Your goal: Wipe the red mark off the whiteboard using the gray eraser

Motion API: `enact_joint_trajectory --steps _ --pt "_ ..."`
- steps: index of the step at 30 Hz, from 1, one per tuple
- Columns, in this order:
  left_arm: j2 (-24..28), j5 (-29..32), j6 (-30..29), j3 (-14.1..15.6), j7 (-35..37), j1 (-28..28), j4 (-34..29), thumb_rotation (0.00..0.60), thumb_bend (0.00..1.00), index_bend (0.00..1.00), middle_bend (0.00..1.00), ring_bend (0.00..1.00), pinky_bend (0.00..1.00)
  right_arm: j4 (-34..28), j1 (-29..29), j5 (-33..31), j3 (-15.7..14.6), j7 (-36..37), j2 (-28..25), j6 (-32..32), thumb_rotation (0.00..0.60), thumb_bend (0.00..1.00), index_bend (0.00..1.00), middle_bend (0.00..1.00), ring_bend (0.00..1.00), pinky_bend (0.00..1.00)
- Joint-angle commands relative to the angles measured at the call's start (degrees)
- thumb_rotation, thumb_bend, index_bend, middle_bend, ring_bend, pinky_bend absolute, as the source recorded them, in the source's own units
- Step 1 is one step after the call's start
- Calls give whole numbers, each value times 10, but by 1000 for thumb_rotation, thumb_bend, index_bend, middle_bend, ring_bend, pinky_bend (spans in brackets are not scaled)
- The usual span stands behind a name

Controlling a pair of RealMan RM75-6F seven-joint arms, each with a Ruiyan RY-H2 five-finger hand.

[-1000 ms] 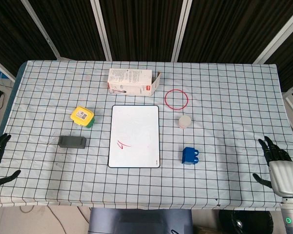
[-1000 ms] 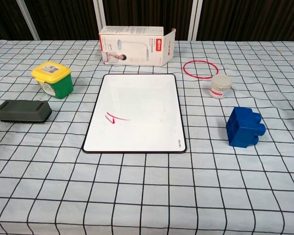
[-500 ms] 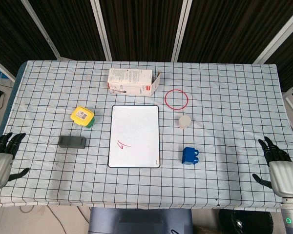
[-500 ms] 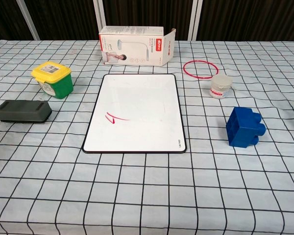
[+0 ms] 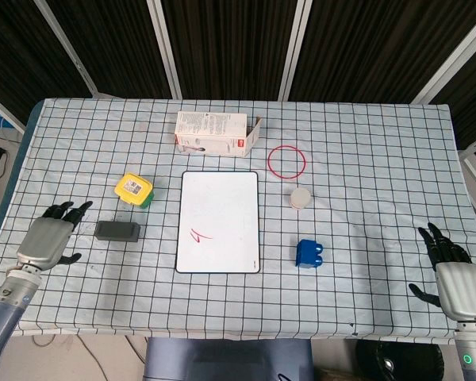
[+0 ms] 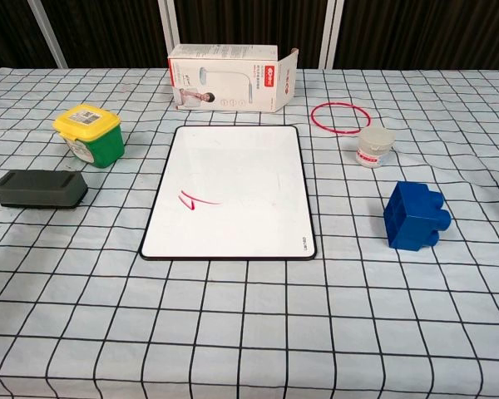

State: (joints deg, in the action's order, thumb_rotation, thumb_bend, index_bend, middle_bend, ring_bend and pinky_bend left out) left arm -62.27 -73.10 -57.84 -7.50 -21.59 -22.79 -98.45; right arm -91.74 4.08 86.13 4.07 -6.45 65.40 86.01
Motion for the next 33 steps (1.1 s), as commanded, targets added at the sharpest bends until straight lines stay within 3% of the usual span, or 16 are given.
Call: enact_joint_trajectory --steps 1,8,22,33 --pt "-12 40 36 -9 -35 -38 20 600 118 82 258 103 182 0 0 -1 0 0 0 0 600 69 0 57 172 250" --pt "-45 68 43 -12 -55 -68 60 600 118 108 273 103 176 -2 1 -3 0 -1 0 -3 600 69 0 57 173 250" --pt "-75 68 61 14 -48 -89 101 600 123 200 336 103 174 -3 1 -5 1 0 -1 -4 600 68 0 57 174 250" --pt "-111 22 65 31 -10 -105 159 600 129 284 418 125 173 -4 1 -7 1 1 -2 -6 600 68 0 57 175 250"
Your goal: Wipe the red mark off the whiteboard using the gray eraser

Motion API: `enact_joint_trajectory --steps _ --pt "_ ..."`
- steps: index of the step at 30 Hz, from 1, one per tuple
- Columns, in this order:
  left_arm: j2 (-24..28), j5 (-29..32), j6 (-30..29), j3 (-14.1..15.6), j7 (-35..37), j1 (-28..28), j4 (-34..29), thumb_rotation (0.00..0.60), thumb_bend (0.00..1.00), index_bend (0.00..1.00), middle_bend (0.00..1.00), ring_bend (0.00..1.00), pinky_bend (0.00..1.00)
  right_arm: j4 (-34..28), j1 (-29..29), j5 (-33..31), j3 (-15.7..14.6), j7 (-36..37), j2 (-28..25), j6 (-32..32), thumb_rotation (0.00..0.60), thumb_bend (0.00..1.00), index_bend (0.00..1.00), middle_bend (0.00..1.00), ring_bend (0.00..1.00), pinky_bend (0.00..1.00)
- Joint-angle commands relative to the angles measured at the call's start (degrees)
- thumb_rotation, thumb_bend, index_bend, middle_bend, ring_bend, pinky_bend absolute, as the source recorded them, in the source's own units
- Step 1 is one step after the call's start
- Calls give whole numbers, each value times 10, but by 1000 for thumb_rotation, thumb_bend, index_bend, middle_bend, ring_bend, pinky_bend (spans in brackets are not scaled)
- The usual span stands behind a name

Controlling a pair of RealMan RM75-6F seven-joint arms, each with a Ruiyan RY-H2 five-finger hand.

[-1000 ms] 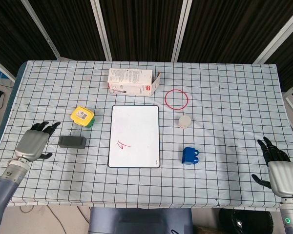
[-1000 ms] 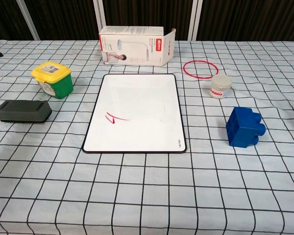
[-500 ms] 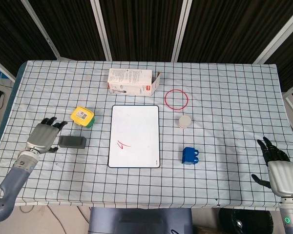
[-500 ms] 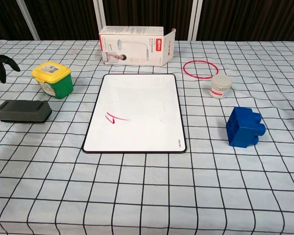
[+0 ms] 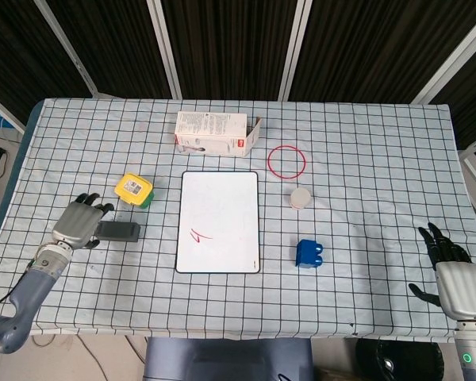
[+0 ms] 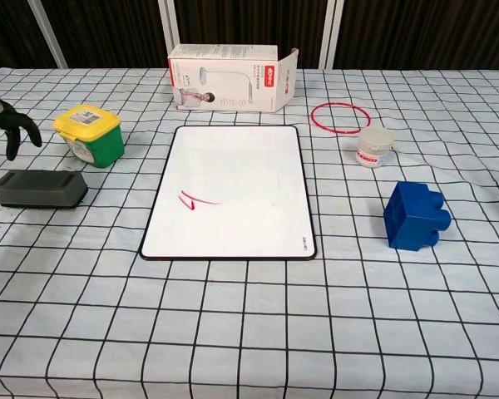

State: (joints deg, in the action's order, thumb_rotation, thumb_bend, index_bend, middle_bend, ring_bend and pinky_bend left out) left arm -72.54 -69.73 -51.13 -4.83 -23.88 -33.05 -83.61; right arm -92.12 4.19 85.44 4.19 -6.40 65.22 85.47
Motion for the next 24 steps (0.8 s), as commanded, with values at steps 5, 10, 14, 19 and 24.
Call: enact_joint_trajectory --steps 5,10,14,19,24 --pt "-22 -26 -10 8 28 -5 37 600 129 291 415 124 173 -1 0 -2 0 2 -1 -2 600 67 0 57 176 250" --pt "-38 -48 -13 15 44 -8 59 600 129 291 405 155 248 -2 1 -3 0 3 -2 -3 600 67 0 57 176 250" --pt "-45 -55 -12 19 54 -10 72 600 129 290 403 191 307 -2 1 -4 0 3 -2 -5 600 67 0 57 176 250" --pt "-50 -52 -9 20 54 -11 83 600 129 289 403 195 313 -3 2 -4 0 4 -2 -6 600 68 0 57 176 250" --pt "-55 -57 -9 22 57 -14 88 600 129 289 404 201 313 -3 2 -4 0 4 -3 -6 600 67 0 57 176 250"
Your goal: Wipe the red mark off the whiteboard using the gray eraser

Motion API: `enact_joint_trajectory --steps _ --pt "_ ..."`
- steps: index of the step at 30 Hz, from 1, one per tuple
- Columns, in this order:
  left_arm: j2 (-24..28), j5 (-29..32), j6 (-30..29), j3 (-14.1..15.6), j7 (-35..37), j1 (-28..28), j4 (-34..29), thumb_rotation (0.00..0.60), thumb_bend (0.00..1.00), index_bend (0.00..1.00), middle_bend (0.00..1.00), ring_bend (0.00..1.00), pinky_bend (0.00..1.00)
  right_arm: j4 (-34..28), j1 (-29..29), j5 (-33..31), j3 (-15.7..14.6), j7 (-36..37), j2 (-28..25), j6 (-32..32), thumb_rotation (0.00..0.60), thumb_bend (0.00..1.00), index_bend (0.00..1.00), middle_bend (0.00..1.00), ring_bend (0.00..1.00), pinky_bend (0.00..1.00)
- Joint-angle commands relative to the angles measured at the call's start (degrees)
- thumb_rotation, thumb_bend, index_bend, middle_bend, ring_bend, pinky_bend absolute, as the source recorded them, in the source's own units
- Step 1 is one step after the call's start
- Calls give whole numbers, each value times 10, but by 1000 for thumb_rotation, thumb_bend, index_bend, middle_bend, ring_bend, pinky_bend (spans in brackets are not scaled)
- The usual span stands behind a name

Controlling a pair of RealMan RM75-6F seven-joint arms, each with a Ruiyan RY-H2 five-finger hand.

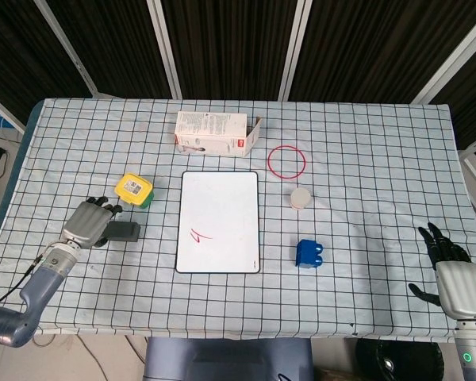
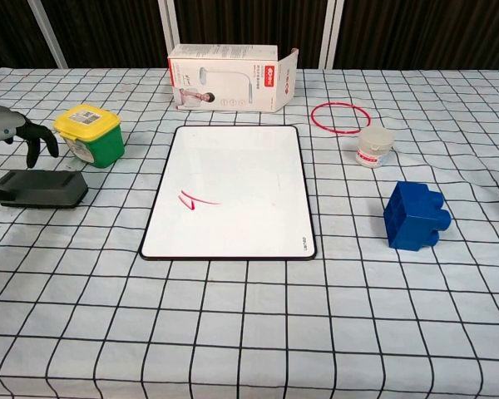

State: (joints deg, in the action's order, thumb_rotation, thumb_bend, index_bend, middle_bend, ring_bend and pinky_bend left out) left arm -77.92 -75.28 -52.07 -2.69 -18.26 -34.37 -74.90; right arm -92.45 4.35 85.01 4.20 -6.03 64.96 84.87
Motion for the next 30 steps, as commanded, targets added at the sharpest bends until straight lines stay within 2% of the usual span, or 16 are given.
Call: enact_joint_trajectory --steps 1,5,21,30 --pt "-2 -2 2 1 2 -2 3 600 134 289 405 204 313 0 0 0 0 0 0 0 600 67 0 57 176 250" --pt "-6 -11 6 5 7 -6 9 600 163 291 409 205 313 0 0 -1 0 0 0 -1 600 67 0 57 176 250" --pt "-14 -23 9 16 4 -12 24 600 168 329 425 215 308 -3 1 -3 0 3 -2 -4 600 67 0 59 192 251" --pt "-14 -31 5 19 8 -13 25 600 206 396 491 230 307 -4 0 -4 0 4 -2 -4 600 67 0 61 195 251"
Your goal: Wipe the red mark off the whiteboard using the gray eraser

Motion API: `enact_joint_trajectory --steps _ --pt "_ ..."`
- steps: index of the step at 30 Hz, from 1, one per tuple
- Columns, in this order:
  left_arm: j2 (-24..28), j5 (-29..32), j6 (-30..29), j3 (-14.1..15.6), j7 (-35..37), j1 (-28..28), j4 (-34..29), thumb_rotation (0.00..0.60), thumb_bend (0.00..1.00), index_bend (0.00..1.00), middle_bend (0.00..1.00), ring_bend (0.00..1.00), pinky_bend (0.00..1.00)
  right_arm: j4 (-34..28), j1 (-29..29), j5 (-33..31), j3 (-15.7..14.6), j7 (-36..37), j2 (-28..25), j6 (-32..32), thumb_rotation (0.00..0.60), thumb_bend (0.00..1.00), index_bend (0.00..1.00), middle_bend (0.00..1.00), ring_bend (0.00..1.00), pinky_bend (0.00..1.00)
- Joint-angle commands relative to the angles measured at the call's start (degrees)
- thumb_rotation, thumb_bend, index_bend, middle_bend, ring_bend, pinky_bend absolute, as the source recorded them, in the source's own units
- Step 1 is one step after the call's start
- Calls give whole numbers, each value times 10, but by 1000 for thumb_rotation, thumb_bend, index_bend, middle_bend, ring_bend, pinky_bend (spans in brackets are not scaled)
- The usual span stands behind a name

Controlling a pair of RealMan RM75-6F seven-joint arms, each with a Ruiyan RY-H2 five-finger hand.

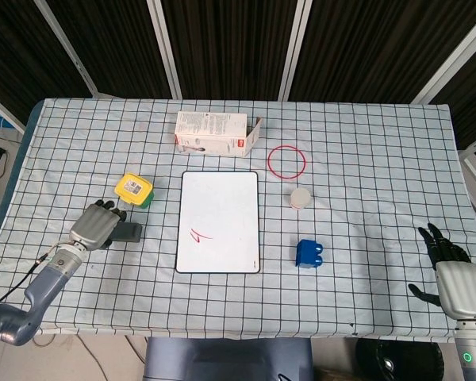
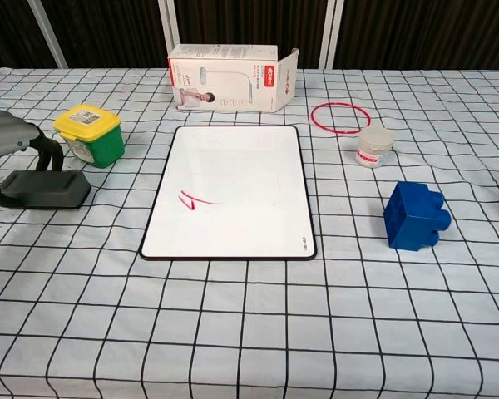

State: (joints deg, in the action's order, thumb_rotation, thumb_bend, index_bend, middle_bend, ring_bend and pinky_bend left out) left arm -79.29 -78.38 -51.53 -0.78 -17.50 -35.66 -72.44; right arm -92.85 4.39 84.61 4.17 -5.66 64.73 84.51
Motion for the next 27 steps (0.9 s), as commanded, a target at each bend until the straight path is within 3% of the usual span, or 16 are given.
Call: enact_joint_trajectory --steps 1,12,21,27 --pt "0 1 0 -1 1 0 1 600 206 400 495 231 307 0 0 0 0 0 0 -1 600 67 0 61 194 251" --pt "24 -8 -21 -5 11 3 -36 600 229 403 498 234 307 -2 0 -1 0 3 -1 -2 600 68 0 62 194 251" --pt "83 -36 -59 -5 -21 8 -146 600 229 395 490 234 303 -3 0 -3 0 5 -2 -2 600 68 0 61 195 251" --pt "92 -29 -51 -24 -90 -15 -217 600 229 393 489 234 303 -3 -1 -1 0 5 -2 0 600 67 0 62 195 252"
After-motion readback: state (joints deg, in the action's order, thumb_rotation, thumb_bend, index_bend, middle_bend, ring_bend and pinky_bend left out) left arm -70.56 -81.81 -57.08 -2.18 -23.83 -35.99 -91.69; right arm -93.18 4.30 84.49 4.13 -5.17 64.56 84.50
